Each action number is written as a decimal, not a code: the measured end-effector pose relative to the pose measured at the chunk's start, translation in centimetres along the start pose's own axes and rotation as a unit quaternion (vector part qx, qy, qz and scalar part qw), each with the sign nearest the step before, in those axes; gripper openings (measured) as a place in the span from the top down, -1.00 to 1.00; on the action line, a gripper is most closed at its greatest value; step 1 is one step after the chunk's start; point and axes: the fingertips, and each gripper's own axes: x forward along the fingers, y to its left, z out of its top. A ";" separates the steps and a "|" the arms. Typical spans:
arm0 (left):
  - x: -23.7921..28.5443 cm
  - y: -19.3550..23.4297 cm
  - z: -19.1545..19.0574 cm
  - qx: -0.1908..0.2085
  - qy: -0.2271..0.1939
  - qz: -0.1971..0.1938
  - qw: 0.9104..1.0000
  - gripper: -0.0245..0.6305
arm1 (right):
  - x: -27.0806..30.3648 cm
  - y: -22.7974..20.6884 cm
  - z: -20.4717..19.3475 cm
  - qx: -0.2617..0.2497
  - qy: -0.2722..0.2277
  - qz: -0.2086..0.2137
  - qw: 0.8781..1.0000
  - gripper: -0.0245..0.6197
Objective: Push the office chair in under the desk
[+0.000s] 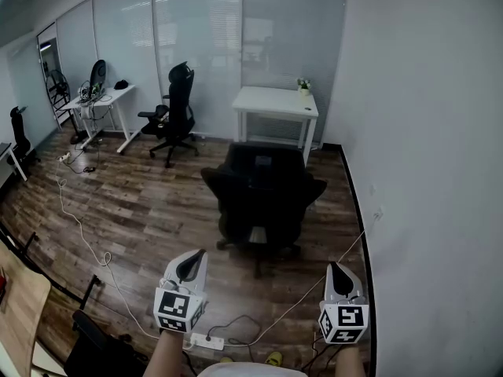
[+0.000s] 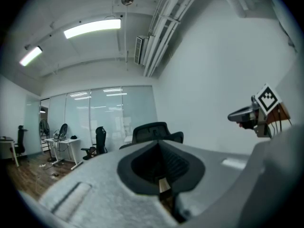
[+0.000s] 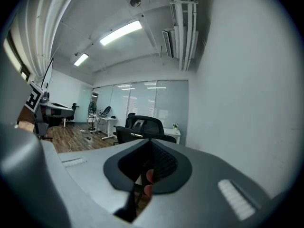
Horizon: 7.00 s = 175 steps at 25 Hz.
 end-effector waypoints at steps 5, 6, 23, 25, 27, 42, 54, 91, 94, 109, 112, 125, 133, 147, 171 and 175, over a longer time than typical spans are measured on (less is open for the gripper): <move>-0.2 -0.1 0.1 -0.001 -0.001 -0.003 1.000 0.85 | -0.1 0.1 -0.1 0.007 0.003 0.004 1.000 0.89; -0.2 -0.1 0.1 -0.001 0.000 -0.003 1.000 0.82 | -0.1 0.2 -0.2 0.009 0.004 0.006 1.000 0.87; 1.5 -1.8 -0.3 -0.010 0.016 -0.012 1.000 0.67 | 0.8 -1.2 -1.4 0.011 0.022 0.029 0.999 0.62; 1.9 -2.2 -0.2 -0.009 0.016 -0.010 1.000 0.67 | 0.9 -1.6 -1.4 0.005 0.022 0.034 0.999 0.62; 2.6 -2.6 -0.1 -0.009 0.016 -0.009 1.000 0.67 | 1.4 -2.2 -1.3 0.002 0.019 0.038 0.999 0.62; 8.0 -4.5 -0.1 0.008 0.030 0.012 0.999 0.67 | 6.5 -6.4 -3.0 -0.002 0.026 0.090 0.996 0.62; 13.4 -3.8 -1.0 0.014 0.041 0.006 0.999 0.67 | 11.9 -7.7 -3.5 -0.018 0.029 0.112 0.993 0.62; 40.0 19.9 -8.4 0.051 0.076 -0.124 0.988 0.63 | 44.1 -2.8 -1.7 -0.080 0.083 0.088 0.989 0.61; 40.9 19.3 -8.6 0.094 0.089 -0.153 0.980 0.58 | 44.5 -3.0 -1.7 -0.114 0.092 0.096 0.985 0.54; 44.5 15.7 -11.4 0.321 0.181 -0.256 0.894 0.36 | 47.3 -4.1 -4.6 -0.395 0.186 0.157 0.886 0.45; 45.3 15.3 -12.1 0.355 0.195 -0.264 0.875 0.33 | 48.3 -4.6 -5.4 -0.445 0.203 0.163 0.857 0.45; 46.9 15.1 -13.6 0.401 0.211 -0.278 0.847 0.37 | 49.3 -4.8 -6.5 -0.494 0.222 0.188 0.819 0.43; 47.1 14.7 -14.6 0.422 0.221 -0.290 0.830 0.38 | 49.5 -4.6 -7.3 -0.488 0.243 0.202 0.814 0.43; 51.2 15.7 -14.8 0.437 0.212 -0.277 0.829 0.39 | 53.0 -6.1 -6.9 -0.468 0.217 0.192 0.835 0.40; 71.7 21.5 -13.0 0.427 0.226 -0.253 0.838 0.34 | 72.7 -14.3 -3.8 -0.456 0.212 0.217 0.836 0.40; 73.4 22.1 -13.6 0.430 0.223 -0.249 0.839 0.33 | 74.3 -14.7 -4.2 -0.453 0.202 0.223 0.839 0.41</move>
